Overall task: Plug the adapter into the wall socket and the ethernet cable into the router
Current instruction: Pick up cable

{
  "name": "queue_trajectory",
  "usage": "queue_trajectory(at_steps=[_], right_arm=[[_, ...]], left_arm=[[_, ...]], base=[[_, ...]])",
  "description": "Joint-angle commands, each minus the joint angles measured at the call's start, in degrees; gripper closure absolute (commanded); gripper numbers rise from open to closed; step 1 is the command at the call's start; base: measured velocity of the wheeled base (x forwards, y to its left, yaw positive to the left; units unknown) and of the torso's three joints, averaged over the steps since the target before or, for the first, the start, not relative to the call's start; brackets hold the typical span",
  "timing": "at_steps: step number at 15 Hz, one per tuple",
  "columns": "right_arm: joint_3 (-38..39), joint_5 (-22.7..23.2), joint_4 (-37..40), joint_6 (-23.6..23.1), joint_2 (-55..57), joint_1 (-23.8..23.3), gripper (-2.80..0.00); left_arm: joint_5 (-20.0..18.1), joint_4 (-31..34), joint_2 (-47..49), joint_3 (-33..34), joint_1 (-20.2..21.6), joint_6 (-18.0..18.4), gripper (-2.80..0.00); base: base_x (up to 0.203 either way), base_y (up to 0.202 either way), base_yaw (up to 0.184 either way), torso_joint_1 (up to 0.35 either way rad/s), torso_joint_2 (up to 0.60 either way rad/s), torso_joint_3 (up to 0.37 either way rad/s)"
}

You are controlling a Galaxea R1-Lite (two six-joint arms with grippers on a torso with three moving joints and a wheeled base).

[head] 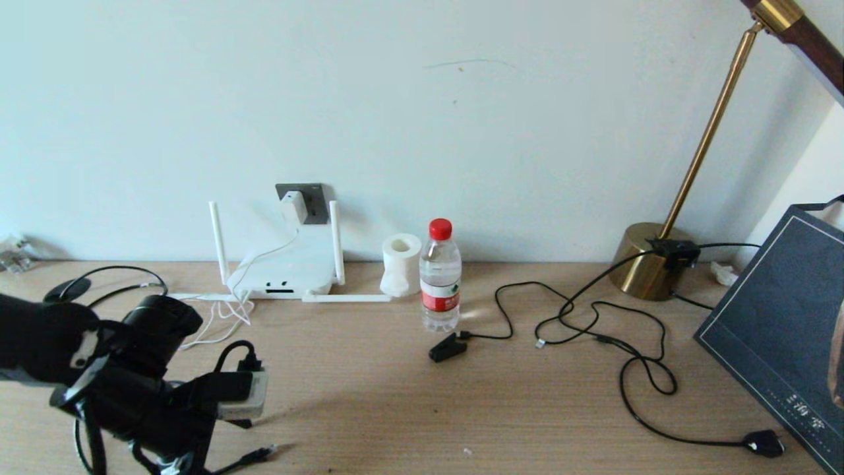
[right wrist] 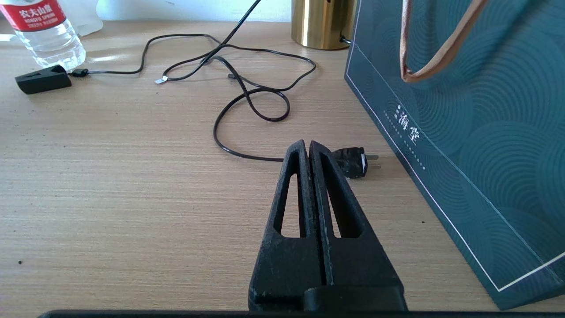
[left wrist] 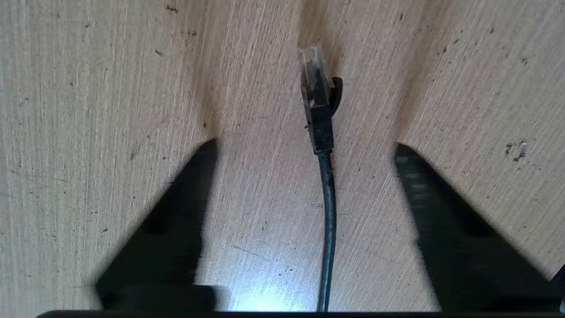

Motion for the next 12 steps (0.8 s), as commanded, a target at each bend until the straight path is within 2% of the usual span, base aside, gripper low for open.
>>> queue_trajectory(at_steps=[1,5,8,12], right_arm=[[0.01,0.0,-0.05,0.07,-0.02,0.02,0.0],[0.01,0.0,-0.05,0.07,-0.02,0.02,0.0],[0.01,0.0,-0.05,0.07,-0.02,0.02,0.0],[0.01,0.0,-0.05,-0.02,-0.02,0.02,0.0]], left_arm=[[-0.01,0.31,0.29,0.1,0.03,0.38,0.0],[1.96,0.26,0.11,1.34,0.34,0.3,0.0],[1.97,-1.51,-0.68,3.39,0.47,0.38,0.0],[0.67,-1.12,-6.79,3.85,0.06,0.61,0.0]], base=[[0.0,0.0,0.0,0.0,0.0,0.0],[0.0,0.0,0.0,0.0,0.0,0.0],[0.0,0.0,0.0,0.0,0.0,0.0],[0.0,0.0,0.0,0.0,0.0,0.0]])
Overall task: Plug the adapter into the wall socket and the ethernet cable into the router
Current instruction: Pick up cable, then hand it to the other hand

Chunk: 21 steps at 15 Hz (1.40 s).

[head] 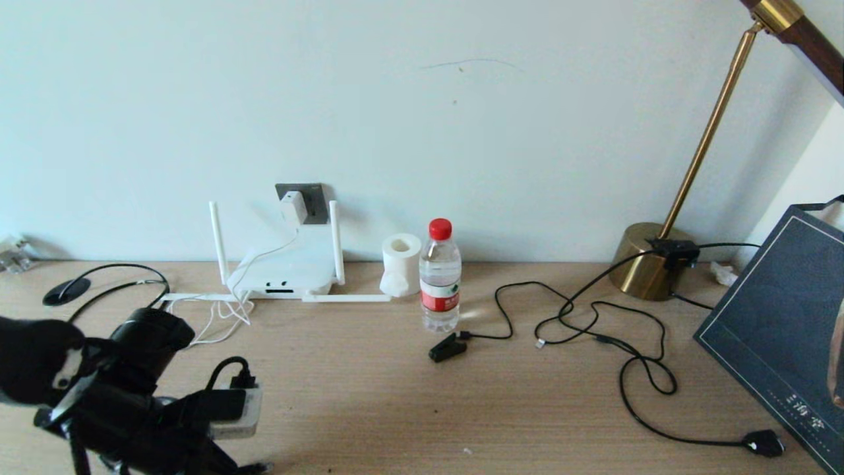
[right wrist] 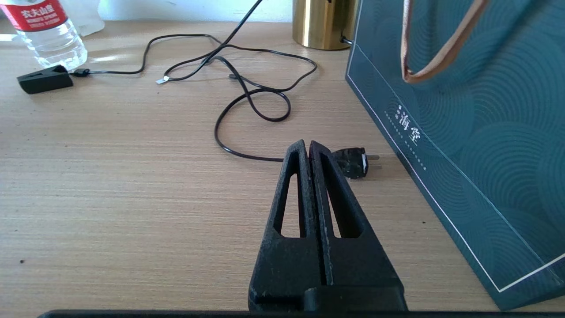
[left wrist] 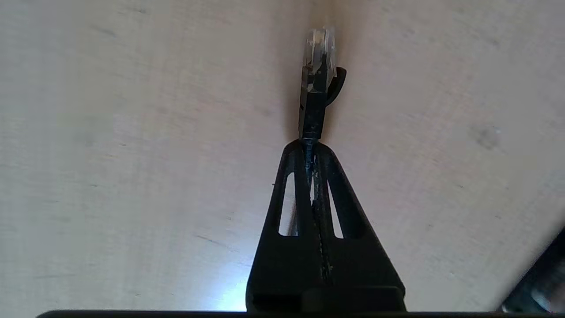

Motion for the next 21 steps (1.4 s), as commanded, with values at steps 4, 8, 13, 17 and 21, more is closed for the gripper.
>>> queue_trajectory(at_steps=[4,8,13,17,21], right_arm=[[0.01,0.0,-0.02,-0.06,-0.02,0.02,0.0],[0.1,0.09,0.07,-0.24,-0.02,0.02,0.0],[0.19,0.0,0.15,-0.16,-0.02,0.02,0.0],[-0.73,0.52,0.22,-5.25,-0.01,0.02,0.0],[-24.2,5.59,7.21,1.18,12.63,0.43,0.0]], left_arm=[[-3.76,5.71,-12.11,-8.47,-2.06,0.16,0.0],[-2.41,1.61,-13.8,-19.42,-10.56,-0.56,0.0],[10.23,-25.56,-16.86,-14.41,-14.37,-1.19,0.0],[11.18,-29.7,-18.44,-13.53,-18.09,-1.12,0.0],[14.78,-36.36,-16.57,-17.64,-27.23,-1.15,0.0]], base=[[0.0,0.0,0.0,0.0,0.0,0.0],[0.0,0.0,0.0,0.0,0.0,0.0],[0.0,0.0,0.0,0.0,0.0,0.0],[0.0,0.0,0.0,0.0,0.0,0.0],[0.0,0.0,0.0,0.0,0.0,0.0]])
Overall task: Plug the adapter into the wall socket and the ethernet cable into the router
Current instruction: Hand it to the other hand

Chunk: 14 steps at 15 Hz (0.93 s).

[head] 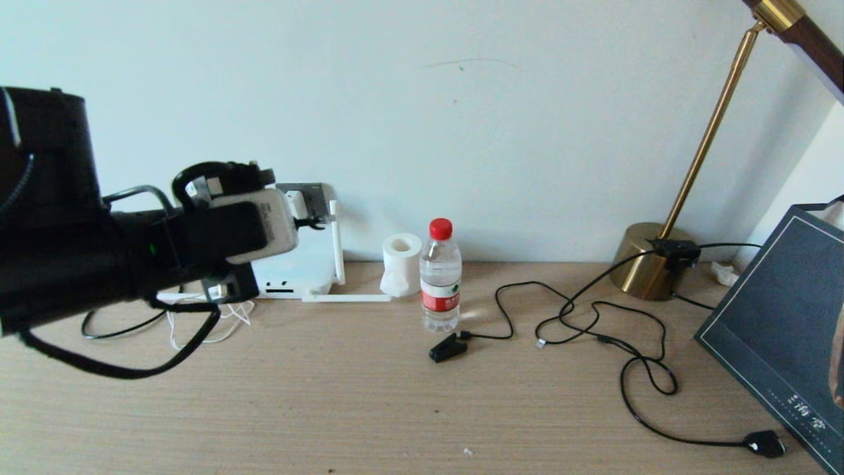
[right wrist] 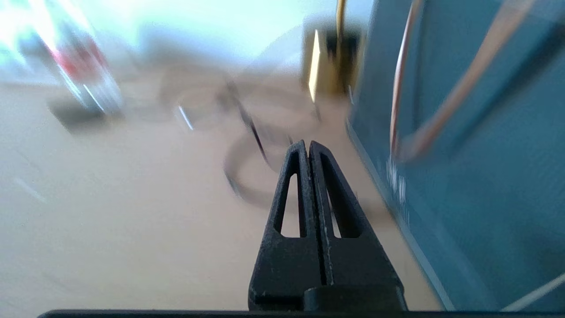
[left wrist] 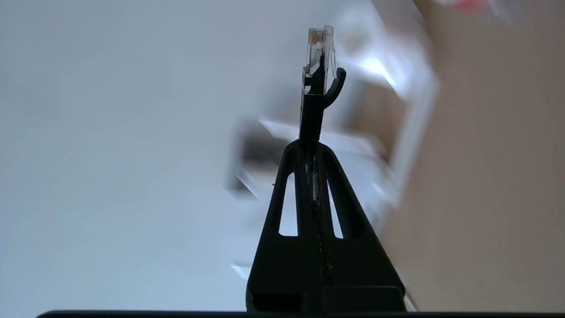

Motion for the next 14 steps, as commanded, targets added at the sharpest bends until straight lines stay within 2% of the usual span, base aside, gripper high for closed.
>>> queue_trajectory(at_steps=[1,4,5,7,10,14], right_arm=[[-16.01,5.6,4.78,4.65,14.62,0.5,0.0],[-23.9,19.26,9.12,8.81,29.75,0.92,0.0],[-25.67,24.92,9.67,9.7,32.6,1.02,-2.8],[-30.05,32.54,10.07,11.61,37.71,1.15,-2.8],[-37.03,39.17,10.14,13.26,45.01,1.99,-2.8],[-42.85,40.65,9.56,13.43,54.92,8.46,-2.8]], left_arm=[[0.76,-5.37,1.89,-2.08,-5.95,0.42,0.0],[0.68,-11.14,3.07,0.24,-9.84,0.52,0.0],[0.65,-12.36,3.04,1.15,-10.79,0.51,0.0],[0.65,-12.97,3.29,1.93,-12.79,0.44,0.0],[0.74,-13.17,4.7,2.09,-15.08,0.29,0.0],[0.65,-13.59,6.53,1.94,-15.52,0.09,0.0]], base=[[0.0,0.0,0.0,0.0,0.0,0.0],[0.0,0.0,0.0,0.0,0.0,0.0],[0.0,0.0,0.0,0.0,0.0,0.0],[0.0,0.0,0.0,0.0,0.0,0.0],[0.0,0.0,0.0,0.0,0.0,0.0],[0.0,0.0,0.0,0.0,0.0,0.0]])
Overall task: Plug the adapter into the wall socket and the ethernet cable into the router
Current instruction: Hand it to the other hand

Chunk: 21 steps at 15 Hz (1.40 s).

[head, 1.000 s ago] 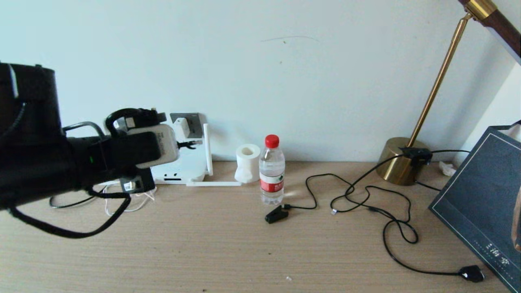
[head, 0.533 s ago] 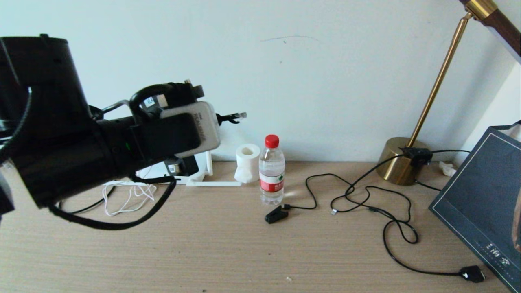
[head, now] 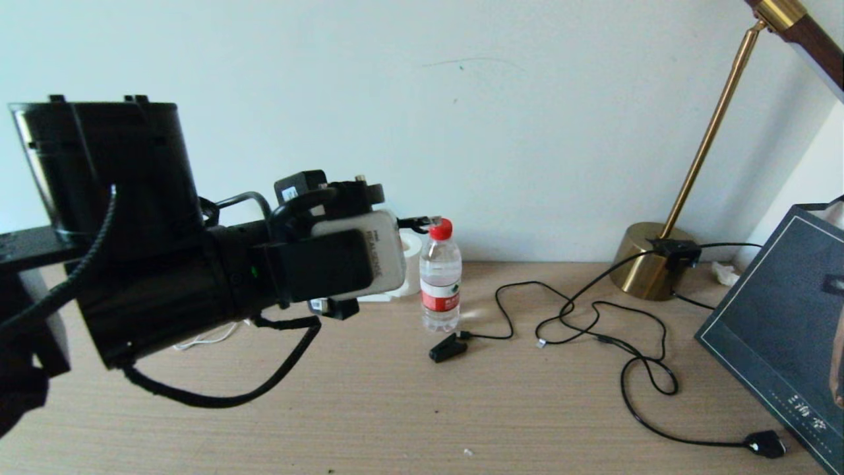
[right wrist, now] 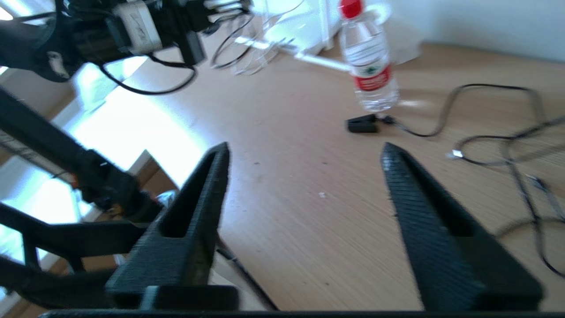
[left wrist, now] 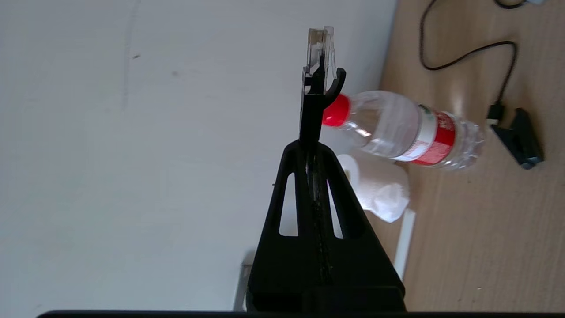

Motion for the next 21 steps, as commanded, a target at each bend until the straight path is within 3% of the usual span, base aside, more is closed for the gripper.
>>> queue_trajectory(at_steps=[1,4,7,12,18,21], right_arm=[[-3.39,0.28,-0.28,-0.1,9.41,3.45,-2.8],[-6.44,-2.27,-3.28,-0.22,16.43,8.24,-2.8],[-6.86,-10.93,-9.19,-0.12,22.11,15.38,-2.8],[-6.7,-11.63,-11.07,0.11,23.9,15.93,-2.8],[-5.1,-11.81,-11.07,-0.66,23.96,15.93,-2.8],[-3.86,-11.81,-13.24,-0.53,23.91,15.93,-2.8]], left_arm=[[-0.02,-0.25,2.38,-0.7,-0.47,0.32,0.0],[-0.02,-1.18,5.08,-3.09,-0.76,0.34,0.0],[-0.1,-2.21,8.44,-5.78,-2.12,0.43,0.0],[-0.95,-2.82,11.34,-6.81,-5.15,0.37,0.0],[-2.21,-2.85,18.39,-15.02,-9.89,0.3,0.0],[-2.22,-2.76,19.01,-15.51,-10.89,0.2,0.0]], base=[[0.0,0.0,0.0,0.0,0.0,0.0],[0.0,0.0,0.0,0.0,0.0,0.0],[0.0,0.0,0.0,0.0,0.0,0.0],[0.0,0.0,0.0,0.0,0.0,0.0],[0.0,0.0,0.0,0.0,0.0,0.0],[0.0,0.0,0.0,0.0,0.0,0.0]])
